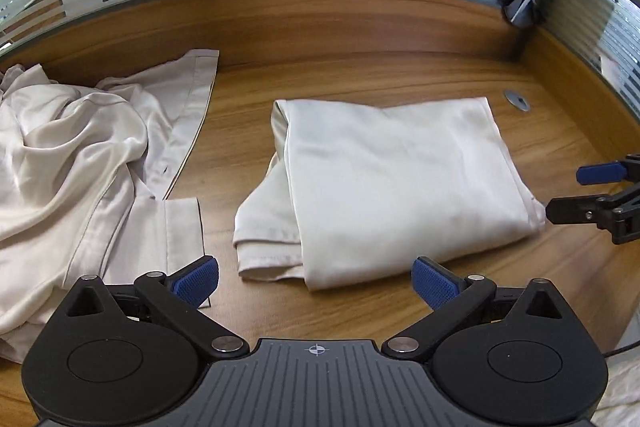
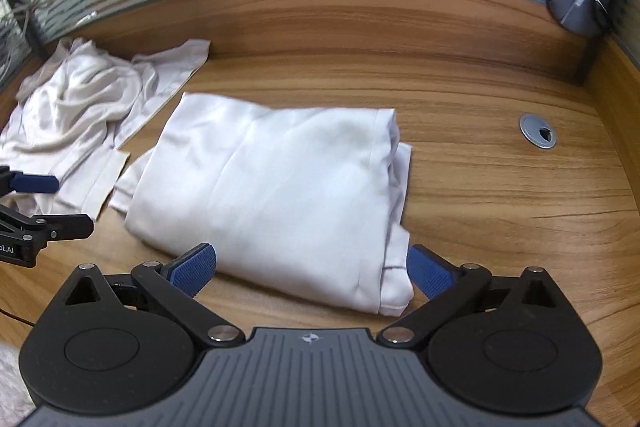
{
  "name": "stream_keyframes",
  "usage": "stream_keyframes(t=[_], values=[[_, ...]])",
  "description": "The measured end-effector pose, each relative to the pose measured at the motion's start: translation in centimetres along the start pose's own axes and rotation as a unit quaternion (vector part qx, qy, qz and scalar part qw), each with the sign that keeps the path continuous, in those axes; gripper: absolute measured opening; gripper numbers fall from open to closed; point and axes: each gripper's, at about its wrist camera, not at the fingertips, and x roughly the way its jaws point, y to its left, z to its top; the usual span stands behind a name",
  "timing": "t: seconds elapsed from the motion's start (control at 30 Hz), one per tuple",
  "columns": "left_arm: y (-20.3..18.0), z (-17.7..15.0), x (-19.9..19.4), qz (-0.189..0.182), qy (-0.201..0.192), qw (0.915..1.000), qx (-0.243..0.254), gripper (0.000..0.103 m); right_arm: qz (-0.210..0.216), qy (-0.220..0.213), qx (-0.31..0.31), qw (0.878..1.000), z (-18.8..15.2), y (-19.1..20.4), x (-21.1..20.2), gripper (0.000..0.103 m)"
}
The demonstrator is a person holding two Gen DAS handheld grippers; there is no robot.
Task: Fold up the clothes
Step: 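Open both grippers wide and pull them back from the folded shirt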
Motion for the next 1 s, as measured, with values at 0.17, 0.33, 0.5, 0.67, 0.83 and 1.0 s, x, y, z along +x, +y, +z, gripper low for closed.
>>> stream_keyframes(t=[0.17, 0.33, 0.5, 0.67, 0.83, 1.0], values=[[1.1, -0.5, 0.0, 0.0, 0.001, 0.9996, -0.027, 0.103, 0.003, -0.005, -0.002, 1.0, -0.5, -0.1, -0.4, 0.102], [2.8, -1.1, -0.7, -0.009, -0.016, 0.9974, -0.07, 0.103, 0.055, -0.023, -0.065, 0.996, -0.4, 1.3, -0.4, 0.102], [3.5, -1.1, -2.3, -0.002, -0.037, 0.997, -0.068, 0.103, 0.105, -0.02, -0.174, 0.979, 0.1, 5.4, 1.4, 0.099], [3.8, -1.5, -3.9, 0.025, -0.066, 0.9964, -0.048, 0.103, 0.135, -0.004, -0.266, 0.954, 0.1, 10.6, 4.5, 0.089], [5.0, -2.0, -3.8, 0.027, -0.042, 0.9963, -0.07, 0.103, 0.163, 0.02, -0.294, 0.941, 0.0, 14.8, 7.7, 0.075], [6.6, -2.2, -3.1, 0.016, -0.016, 0.9945, -0.102, 0.103, 0.125, 0.011, -0.364, 0.923, -0.6, 18.3, 10.0, 0.066]])
